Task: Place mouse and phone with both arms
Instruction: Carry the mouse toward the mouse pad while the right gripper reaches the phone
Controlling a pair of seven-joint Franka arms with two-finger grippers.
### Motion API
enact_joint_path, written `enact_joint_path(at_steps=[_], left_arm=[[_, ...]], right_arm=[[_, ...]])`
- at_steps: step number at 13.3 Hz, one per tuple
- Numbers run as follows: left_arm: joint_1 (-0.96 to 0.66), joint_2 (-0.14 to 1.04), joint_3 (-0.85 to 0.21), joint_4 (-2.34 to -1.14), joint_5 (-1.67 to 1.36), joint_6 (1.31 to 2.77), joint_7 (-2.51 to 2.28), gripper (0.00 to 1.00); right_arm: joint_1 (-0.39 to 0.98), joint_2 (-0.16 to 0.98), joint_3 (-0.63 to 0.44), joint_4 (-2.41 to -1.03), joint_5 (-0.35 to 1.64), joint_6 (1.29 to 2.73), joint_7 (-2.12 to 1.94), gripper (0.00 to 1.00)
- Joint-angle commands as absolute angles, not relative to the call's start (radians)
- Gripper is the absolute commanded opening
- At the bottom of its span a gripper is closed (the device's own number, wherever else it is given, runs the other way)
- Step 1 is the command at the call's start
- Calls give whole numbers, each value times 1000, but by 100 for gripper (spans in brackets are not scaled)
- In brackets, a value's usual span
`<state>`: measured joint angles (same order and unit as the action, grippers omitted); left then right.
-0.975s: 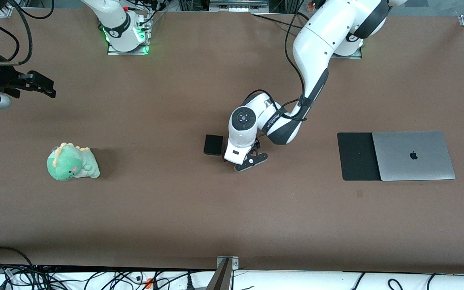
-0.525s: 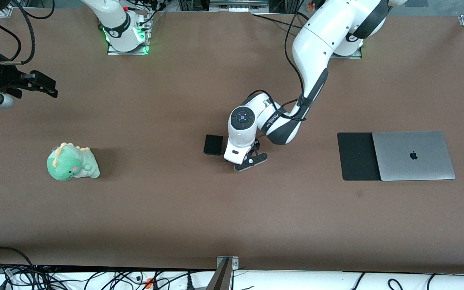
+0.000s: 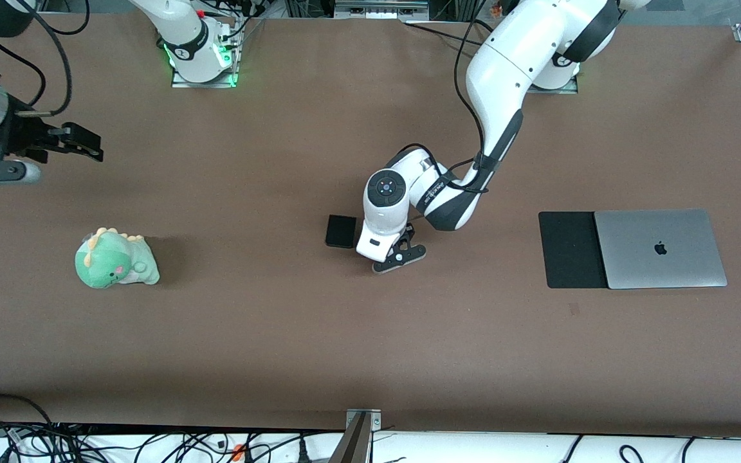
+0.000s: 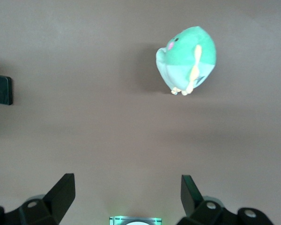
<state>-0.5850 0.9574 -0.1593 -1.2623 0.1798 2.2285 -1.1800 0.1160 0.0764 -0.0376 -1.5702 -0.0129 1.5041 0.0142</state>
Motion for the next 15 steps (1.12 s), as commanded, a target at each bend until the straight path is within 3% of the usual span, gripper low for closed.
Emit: enact_joint_path(at_steps=[1,6,8,11,15], left_arm=[[-566,934,-155,-1247,201,2194,-1141,58],[-411,806,-181,-1262,186,2059,-1019,58],[-300,743,-236,-1294,178,2008,-938,58],[-129,631,-314,-1396,178,1977,-810,59],[24,474,-321,-1584,178,1979,-594,59]], right_arm=[[164,106,-38,-1577,8,1520,52,100],[270,190,-38,-1586,38,1620,257,100],[317,231,-38,-1597,38,1699,354,100],[379,307,-38,-1600,40,1814,498,100],[460,425,-38,-1600,81,1988,592,100]])
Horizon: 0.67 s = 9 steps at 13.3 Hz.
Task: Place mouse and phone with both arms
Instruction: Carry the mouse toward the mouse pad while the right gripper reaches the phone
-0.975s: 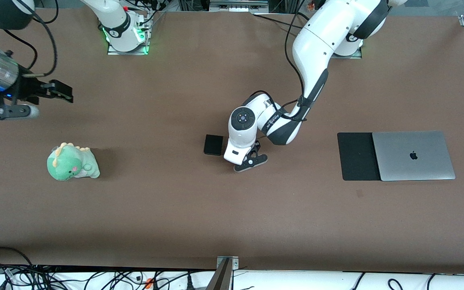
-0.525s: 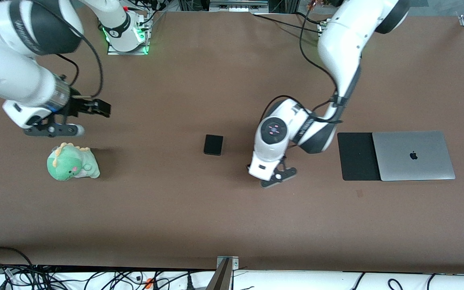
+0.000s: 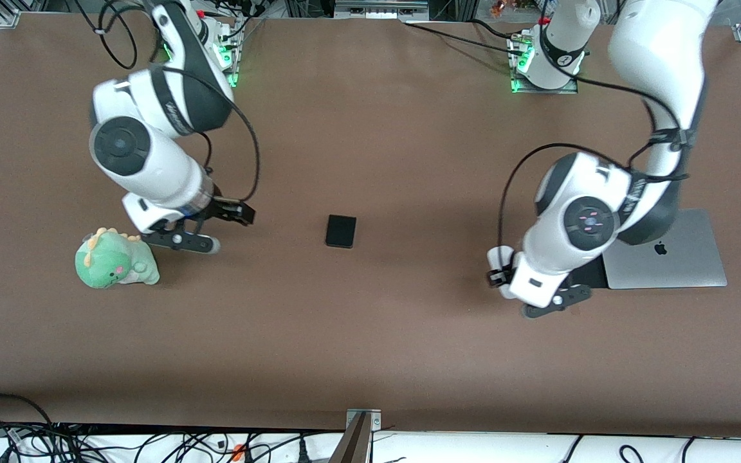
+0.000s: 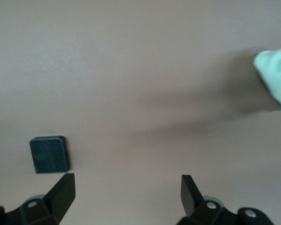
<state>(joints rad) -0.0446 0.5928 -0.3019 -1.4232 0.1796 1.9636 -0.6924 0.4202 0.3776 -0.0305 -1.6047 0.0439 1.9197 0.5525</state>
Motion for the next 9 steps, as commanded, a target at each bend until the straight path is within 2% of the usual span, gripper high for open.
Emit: enact_joint_path(at_steps=[1,5,9], left_arm=[[59,451,-321,-1621,178,1979,-539,59],[184,390,-321,-1745,178,2005,-320,61],[281,345,-319,-1967,179,2227,-161,61]], right_arm=[[484,454,-38,-1600,89,2031,622,100],[600,549,-38,-1598,87,2186,784,100],[658,603,-41,-1603,78,2243,790,100]])
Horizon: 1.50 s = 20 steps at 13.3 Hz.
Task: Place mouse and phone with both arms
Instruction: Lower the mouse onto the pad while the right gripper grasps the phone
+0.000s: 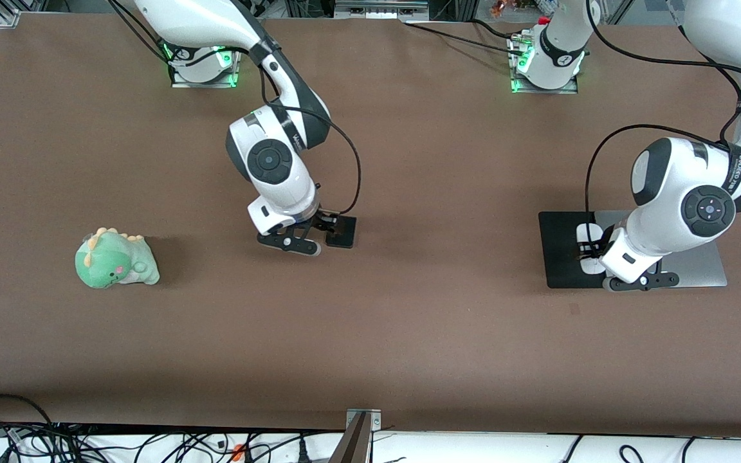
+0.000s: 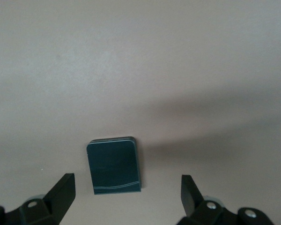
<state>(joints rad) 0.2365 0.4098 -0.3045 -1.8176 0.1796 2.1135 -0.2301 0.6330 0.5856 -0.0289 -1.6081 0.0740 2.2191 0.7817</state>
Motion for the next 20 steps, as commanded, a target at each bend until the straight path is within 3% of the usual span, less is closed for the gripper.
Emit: enact_joint_path(at_steps=[1,4,15,18,20], left_arm=[[302,347,-319,-2027,186,2311,-135,61],[325,380,-318,-2105,192,2459,-112,61],[314,514,-307,-2105,196,2609,-173,62],[316,526,-307,-2103,244,2612,-196,66],[318,523,-307,-2099,247,2611,-198,73]], right_arm=[[678,613,-46,-1605,72,2261,790,100],[716,655,-51,-1605,32,2304,827,100],[747,729,-51,-1647,-72,2425,876,100],[753,744,-51,-1647,-72,2459,876,100],[753,752,-51,-1646,-72,2470,876,100]])
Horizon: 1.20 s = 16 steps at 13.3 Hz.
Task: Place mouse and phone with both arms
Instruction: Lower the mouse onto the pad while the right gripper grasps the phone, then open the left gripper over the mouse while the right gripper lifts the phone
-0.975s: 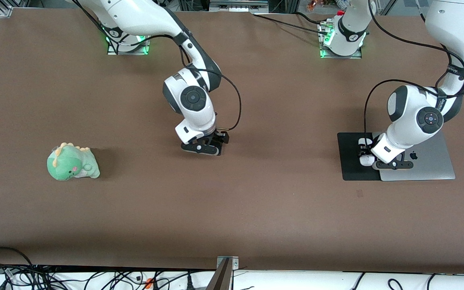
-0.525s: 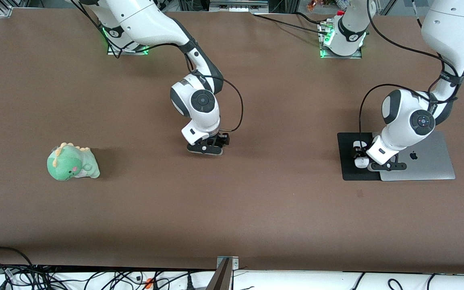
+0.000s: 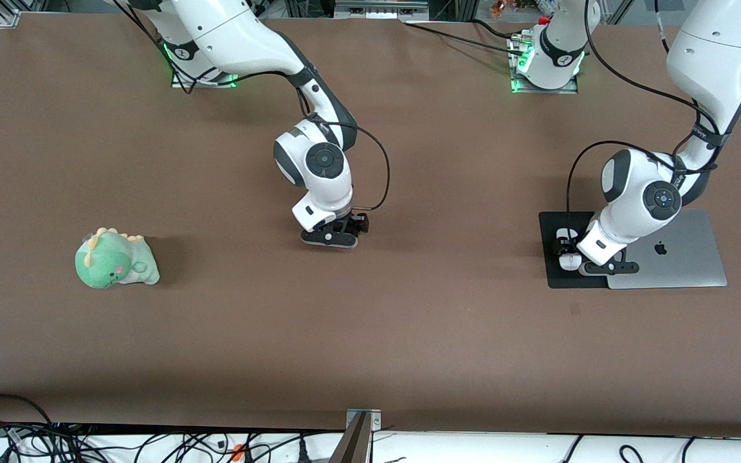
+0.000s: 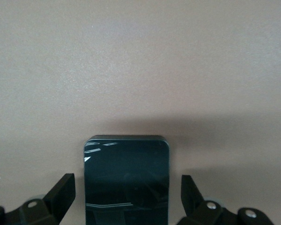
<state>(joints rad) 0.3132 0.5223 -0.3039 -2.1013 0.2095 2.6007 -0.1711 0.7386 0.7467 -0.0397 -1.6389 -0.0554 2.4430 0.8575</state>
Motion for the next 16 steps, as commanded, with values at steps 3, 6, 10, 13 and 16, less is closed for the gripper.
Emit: enact_joint_path(at_steps=[3,6,10,13,16], left_arm=[[322,500,-307,-2092,247,2600,-195,100],[327,451,-308,-2085,249,2562,-184,100],[328,378,-316,-1971,241,2361,-160,100],[328,309,-319,-1907,218,2243,-163,100],[328,256,-321,-1792,176,2038,-106,100]], right_arm=[[755,762,-51,-1647,-90,2471,877,100],[753,770,-51,-1649,-97,2468,876,94],[753,779,-51,-1647,-100,2467,874,66],[752,778,-51,-1640,-100,2459,859,10],[730,770,-51,-1582,-95,2337,832,0]])
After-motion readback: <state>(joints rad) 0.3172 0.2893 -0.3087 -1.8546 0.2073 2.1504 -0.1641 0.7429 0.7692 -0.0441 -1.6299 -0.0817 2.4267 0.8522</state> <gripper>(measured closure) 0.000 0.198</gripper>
